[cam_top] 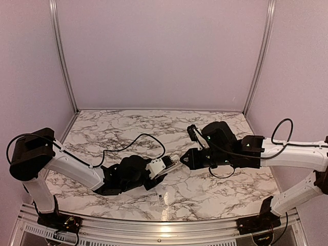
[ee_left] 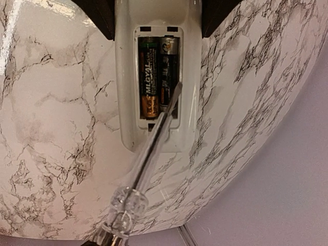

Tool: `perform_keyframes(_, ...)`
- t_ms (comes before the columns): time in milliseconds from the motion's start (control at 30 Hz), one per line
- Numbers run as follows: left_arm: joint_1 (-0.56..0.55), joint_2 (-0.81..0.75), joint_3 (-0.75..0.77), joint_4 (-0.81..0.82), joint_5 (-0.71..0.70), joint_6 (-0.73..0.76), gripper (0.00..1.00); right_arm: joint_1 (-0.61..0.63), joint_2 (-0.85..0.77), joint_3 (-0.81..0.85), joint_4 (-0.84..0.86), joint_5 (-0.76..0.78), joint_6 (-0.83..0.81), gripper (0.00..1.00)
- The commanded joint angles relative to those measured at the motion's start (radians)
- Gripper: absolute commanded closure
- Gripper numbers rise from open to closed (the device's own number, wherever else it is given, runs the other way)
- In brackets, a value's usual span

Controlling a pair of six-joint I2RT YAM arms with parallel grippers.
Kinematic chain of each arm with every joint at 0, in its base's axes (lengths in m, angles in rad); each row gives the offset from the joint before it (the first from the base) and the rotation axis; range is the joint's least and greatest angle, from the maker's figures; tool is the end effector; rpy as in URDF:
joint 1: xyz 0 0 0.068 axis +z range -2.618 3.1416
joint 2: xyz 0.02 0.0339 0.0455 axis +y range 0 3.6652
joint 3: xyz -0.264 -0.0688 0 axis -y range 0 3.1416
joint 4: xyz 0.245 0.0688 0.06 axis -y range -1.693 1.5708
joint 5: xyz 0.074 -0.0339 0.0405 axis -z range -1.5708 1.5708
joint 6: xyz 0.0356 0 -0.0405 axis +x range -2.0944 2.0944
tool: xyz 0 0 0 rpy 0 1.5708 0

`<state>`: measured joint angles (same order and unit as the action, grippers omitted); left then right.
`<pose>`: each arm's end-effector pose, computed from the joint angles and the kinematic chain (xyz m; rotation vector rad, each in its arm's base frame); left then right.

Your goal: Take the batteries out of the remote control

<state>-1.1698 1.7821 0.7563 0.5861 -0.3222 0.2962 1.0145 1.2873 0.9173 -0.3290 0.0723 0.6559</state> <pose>0.1475 -0.3189 0.1474 1.1753 1.6113 -0.2406 0.1501 0.2365 0.2638 -0.3876 2.3646 0.7692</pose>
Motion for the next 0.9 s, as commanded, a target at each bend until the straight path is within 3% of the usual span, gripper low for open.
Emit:
perform_keyframes(0,-0.005,0.0,0.006,0.033,0.029,0.003,1.0,0.006,0.0,-0.008,0.007,0.008,0.013,1.0)
perform_keyframes(500,-0.004,0.034,0.037,0.033,-0.077,-0.014,1.0,0.006,-0.033,-0.006,-0.028,0.016,0.024,1.0)
perform_keyframes(867,-0.005,0.021,0.026,0.043,-0.093,-0.018,1.0,0.005,0.042,0.018,0.001,0.02,0.013,1.0)
